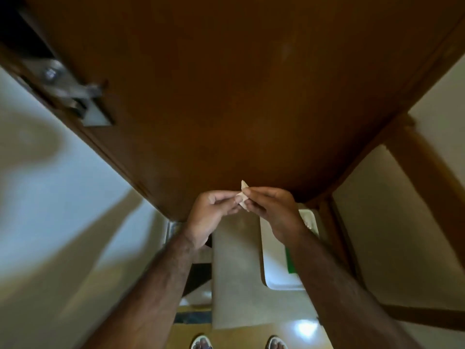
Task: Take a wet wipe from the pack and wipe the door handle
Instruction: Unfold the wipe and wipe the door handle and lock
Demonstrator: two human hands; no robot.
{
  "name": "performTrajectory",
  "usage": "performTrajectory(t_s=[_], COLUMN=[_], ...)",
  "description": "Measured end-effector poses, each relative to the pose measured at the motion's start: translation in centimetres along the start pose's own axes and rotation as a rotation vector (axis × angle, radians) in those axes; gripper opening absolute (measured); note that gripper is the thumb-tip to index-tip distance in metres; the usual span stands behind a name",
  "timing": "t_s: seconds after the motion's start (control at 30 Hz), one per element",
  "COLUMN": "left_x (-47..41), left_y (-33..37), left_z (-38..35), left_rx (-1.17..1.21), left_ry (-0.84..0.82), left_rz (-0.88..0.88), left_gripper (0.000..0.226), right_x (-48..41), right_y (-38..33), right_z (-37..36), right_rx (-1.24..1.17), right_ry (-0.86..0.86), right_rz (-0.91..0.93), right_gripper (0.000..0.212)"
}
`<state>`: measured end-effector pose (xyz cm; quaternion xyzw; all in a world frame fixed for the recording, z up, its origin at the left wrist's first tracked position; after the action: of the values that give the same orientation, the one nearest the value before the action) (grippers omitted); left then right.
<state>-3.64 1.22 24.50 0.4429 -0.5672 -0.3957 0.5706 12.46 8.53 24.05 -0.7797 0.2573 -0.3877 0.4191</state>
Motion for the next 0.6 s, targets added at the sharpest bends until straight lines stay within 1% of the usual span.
performTrajectory(t_s=[0.07,0.13,0.2,0.27,0.3,0.37,0.4,0.43,0.5,0.53,0.6], left_x=[1.4,2.9,4.2,5.6,6.3,7.6,8.1,8.7,9.7,10.1,10.8], left_y=[2.8,5.5,7.6,9.8,10.7,12.8,13.6,14.3,15.2,15.6,15.8], left_z=[1.6,3.7,5.7,7.7,8.5,10.6,11.4,12.6,14.3,15.1,16.9], left_rx=[-0.008,-0.009,0.017,0.059,0.081,0.1,0.102,0.102,0.1,0.09,0.023], left_ry=[0.029,0.063,0.11,0.167,0.19,0.227,0.23,0.242,0.293,0.33,0.349], left_rz=[-0.014,-0.019,-0.012,-0.007,-0.01,-0.024,-0.029,-0.038,-0.048,-0.07,-0.141], left_gripper=[0.025,0.024,0.022,0.023,0.022,0.015,0.011,0.01,0.01,0.016,0.056], right_x=[0.3,0.7,0.8,0.9,1.0,1.2,1.2,1.2,1.2,1.0,0.6], right_y=[-2.4,-5.0,-7.1,-9.2,-10.0,-11.8,-12.6,-13.5,-14.9,-15.4,-16.3], right_z=[-2.1,-4.4,-6.2,-8.3,-9.3,-12.2,-13.5,-15.3,-18.3,-19.5,-21.8], right_rx=[-0.023,-0.029,-0.007,0.029,0.04,0.081,0.131,0.216,0.4,0.475,0.604], right_ry=[-0.084,-0.152,-0.176,-0.163,-0.16,-0.22,-0.259,-0.289,-0.282,-0.271,-0.31], right_rz=[-0.032,-0.079,-0.126,-0.187,-0.218,-0.256,-0.256,-0.239,-0.191,-0.168,-0.153], right_gripper=[0.021,0.016,0.011,0.01,0.011,0.024,0.029,0.03,0.022,0.019,0.019])
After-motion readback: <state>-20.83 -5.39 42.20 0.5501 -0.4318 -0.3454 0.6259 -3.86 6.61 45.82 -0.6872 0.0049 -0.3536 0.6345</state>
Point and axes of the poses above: each hand's wrist, its own x-axis away from the middle knuckle, its own z-axis out of the back of the hand, y = z × x, the point moved 1 cm from there along -x, towards the middle knuckle, and after that the axes turned 11 degrees about -y, right-handed, at the moved point
